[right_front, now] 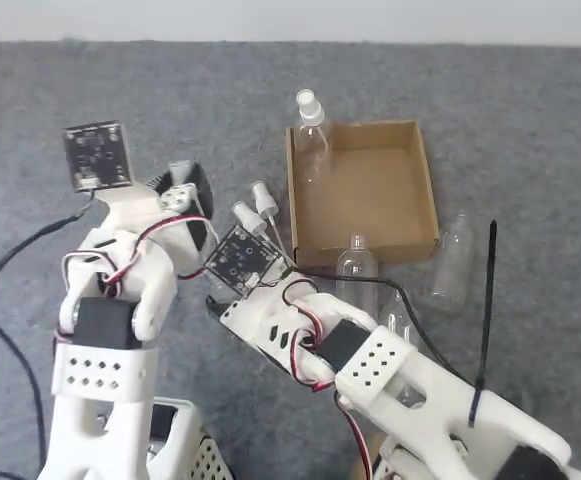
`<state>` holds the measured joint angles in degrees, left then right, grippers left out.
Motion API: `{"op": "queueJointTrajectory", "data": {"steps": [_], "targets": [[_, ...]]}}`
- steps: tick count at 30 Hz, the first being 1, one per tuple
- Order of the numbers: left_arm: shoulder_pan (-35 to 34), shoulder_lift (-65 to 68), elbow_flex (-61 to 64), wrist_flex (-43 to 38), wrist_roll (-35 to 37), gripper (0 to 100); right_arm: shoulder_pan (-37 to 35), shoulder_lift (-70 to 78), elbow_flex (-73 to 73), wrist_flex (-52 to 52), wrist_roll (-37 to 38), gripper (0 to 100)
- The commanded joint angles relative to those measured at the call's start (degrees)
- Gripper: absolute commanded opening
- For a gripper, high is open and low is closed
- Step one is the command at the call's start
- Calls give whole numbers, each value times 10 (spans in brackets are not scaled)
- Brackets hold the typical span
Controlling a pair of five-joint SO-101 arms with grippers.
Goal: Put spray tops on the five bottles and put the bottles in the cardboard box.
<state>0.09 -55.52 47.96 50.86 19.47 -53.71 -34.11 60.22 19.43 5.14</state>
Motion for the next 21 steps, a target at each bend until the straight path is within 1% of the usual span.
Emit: {"op": "queueJointTrajectory", "data": {"steps": [1,3,8,12,15,17,21], "targets": [[21,-17,-33,9,-9,9,30,-29,27,-112,-18,6],[24,-22,-33,9,-10,9,36,-27,44,-153,-40,6],[43,-100,-12,21,-60,9,37,-28,65,-212,-75,6],[47,-163,31,6,-84,9,35,-28,83,-246,-77,6],[47,-174,44,-1,-92,13,34,-28,84,-247,-77,6],[47,-166,44,0,-95,47,34,-29,84,-247,-77,6],[47,-145,32,3,-95,148,34,-29,85,-245,-76,6]]}}
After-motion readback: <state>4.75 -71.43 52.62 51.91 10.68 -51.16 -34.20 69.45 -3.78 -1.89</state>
